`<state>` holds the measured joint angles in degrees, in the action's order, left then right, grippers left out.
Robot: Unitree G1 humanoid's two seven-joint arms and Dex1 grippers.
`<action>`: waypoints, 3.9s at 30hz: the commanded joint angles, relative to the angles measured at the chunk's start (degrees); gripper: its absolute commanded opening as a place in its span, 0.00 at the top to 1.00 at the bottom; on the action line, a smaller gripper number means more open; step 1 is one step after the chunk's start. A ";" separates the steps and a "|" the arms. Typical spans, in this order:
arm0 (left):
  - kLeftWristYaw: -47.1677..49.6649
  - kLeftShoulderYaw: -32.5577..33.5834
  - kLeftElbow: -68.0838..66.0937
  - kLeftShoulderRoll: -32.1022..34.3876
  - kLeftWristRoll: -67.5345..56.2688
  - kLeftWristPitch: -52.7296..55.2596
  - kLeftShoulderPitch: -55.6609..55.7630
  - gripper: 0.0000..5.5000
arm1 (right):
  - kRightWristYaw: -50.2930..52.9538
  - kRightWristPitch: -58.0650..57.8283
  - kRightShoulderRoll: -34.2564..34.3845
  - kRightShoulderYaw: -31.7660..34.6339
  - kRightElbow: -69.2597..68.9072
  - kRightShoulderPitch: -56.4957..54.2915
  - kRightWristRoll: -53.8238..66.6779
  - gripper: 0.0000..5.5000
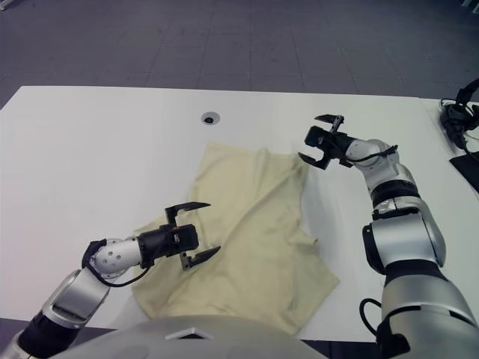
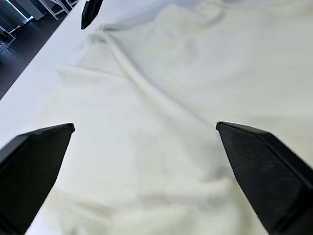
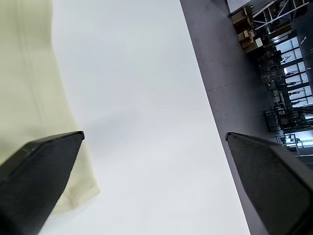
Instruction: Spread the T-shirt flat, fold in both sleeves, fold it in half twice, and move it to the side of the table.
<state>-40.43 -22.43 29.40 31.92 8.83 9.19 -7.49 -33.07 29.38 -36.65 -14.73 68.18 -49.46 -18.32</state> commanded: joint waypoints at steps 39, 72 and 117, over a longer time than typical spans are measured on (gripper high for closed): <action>22.31 2.45 -91.21 -18.67 8.97 -15.32 51.17 0.02 | 26.39 -28.31 15.23 20.61 -67.27 35.63 13.28 0.02; 23.91 16.28 -73.23 -12.67 -0.91 -15.23 49.56 0.02 | 18.60 -30.30 14.92 19.97 -69.82 38.12 18.83 0.02; -8.29 32.46 -16.25 27.82 9.98 -26.34 -19.06 0.02 | 17.93 -30.99 14.49 21.25 -81.00 46.98 17.38 0.02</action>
<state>-48.10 13.66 13.27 61.06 17.99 -17.45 -26.68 -15.15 -1.77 -21.64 6.12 -12.99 -1.93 -0.58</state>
